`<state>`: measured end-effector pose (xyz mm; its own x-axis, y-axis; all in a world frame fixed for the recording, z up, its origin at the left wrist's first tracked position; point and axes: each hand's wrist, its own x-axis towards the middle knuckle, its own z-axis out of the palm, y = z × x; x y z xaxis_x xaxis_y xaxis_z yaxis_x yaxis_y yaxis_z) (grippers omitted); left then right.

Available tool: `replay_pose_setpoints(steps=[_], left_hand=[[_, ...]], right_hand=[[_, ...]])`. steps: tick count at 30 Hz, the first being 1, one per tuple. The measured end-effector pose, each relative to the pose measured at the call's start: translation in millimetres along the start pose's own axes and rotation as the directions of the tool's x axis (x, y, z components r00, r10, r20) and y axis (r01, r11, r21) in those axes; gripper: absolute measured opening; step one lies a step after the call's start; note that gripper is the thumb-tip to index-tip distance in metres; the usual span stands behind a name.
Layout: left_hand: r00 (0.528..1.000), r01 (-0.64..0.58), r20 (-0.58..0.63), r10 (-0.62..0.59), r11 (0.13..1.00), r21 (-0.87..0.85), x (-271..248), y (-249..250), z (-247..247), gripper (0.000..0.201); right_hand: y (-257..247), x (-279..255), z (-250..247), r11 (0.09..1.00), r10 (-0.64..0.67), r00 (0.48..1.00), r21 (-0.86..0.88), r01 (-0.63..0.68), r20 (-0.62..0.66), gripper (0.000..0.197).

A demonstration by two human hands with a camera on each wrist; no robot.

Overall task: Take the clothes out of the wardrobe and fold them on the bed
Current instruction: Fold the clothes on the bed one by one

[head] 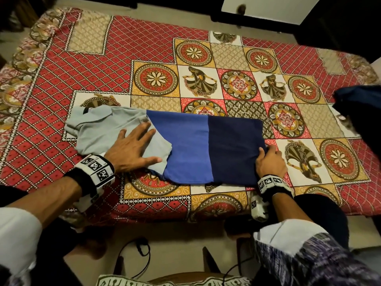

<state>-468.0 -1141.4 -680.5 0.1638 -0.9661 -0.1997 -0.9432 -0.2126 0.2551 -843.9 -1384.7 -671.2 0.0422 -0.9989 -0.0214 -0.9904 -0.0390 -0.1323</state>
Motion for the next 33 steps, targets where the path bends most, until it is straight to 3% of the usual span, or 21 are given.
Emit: replay_pose_setpoints(steps=[4, 8, 10, 14, 17, 19, 20, 22, 24, 25, 26, 28, 31, 33], left_hand=[[1.0, 0.006, 0.018, -0.006, 1.0, 0.012, -1, 0, -2, 0.11], [0.999, 0.002, 0.043, -0.002, 1.0, 0.011, -1, 1, -6, 0.111], [0.999, -0.002, 0.042, 0.001, 1.0, 0.011, -2, 0, -6, 0.11], [0.999, -0.006, 0.047, 0.007, 1.0, -0.02, -4, 1, -13, 0.103], [0.998, -0.064, 0.007, 0.065, 0.992, -0.105, -1, 5, -24, 0.088], [0.998, -0.051, -0.049, 0.037, 0.944, -0.327, -2, 8, -41, 0.075], [0.999, -0.005, -0.037, -0.016, 0.861, -0.508, -3, 10, -53, 0.068], [0.996, 0.087, 0.055, -0.074, 0.544, -0.834, -3, 9, -76, 0.055], [0.986, 0.159, 0.145, -0.079, 0.231, -0.96, -6, -5, -101, 0.06], [0.98, 0.193, 0.185, -0.072, 0.126, -0.973, -9, -18, -112, 0.067], [0.975, 0.216, 0.211, -0.068, 0.075, -0.973, -12, -31, -122, 0.069], [0.965, 0.254, 0.244, -0.093, 0.117, -0.96, -21, -61, -134, 0.059], [0.94, 0.32, 0.265, -0.216, 0.287, -0.903, -27, -94, -138, 0.039], [0.908, 0.354, 0.253, -0.335, 0.286, -0.89, -28, -109, -131, 0.015]], right_hand=[[1, 2, -3, 0.996, 0.085, 0.994, 0.012, -0.086, 0.067, 0.055], [10, 13, -13, 0.983, 0.146, 0.954, 0.067, -0.169, 0.263, 0.069], [12, 20, -20, 0.965, 0.14, 0.928, 0.161, -0.206, 0.344, 0.057], [3, 17, -33, 0.877, 0.087, 0.931, 0.416, -0.241, 0.354, 0.023], [-28, 3, -63, 0.824, -0.036, 0.951, 0.547, -0.146, 0.308, 0.028], [-66, -17, -90, 0.814, -0.161, 0.957, 0.581, -0.01, 0.242, 0.025], [-89, -30, -101, 0.8, -0.234, 0.948, 0.596, 0.062, 0.215, 0.028], [-143, -66, -119, 0.736, -0.396, 0.902, 0.648, 0.198, 0.175, 0.04], [-204, -106, -118, 0.66, -0.557, 0.81, 0.69, 0.296, 0.185, 0.054], [-236, -127, -110, 0.63, -0.621, 0.755, 0.707, 0.322, 0.209, 0.059], [-265, -145, -95, 0.603, -0.672, 0.697, 0.731, 0.319, 0.25, 0.064], [-316, -182, -64, 0.571, -0.727, 0.604, 0.776, 0.268, 0.326, 0.066], [-357, -219, -37, 0.558, -0.756, 0.55, 0.79, 0.255, 0.356, 0.052], [-367, -231, -30, 0.556, -0.754, 0.523, 0.811, 0.184, 0.398, 0.057]])
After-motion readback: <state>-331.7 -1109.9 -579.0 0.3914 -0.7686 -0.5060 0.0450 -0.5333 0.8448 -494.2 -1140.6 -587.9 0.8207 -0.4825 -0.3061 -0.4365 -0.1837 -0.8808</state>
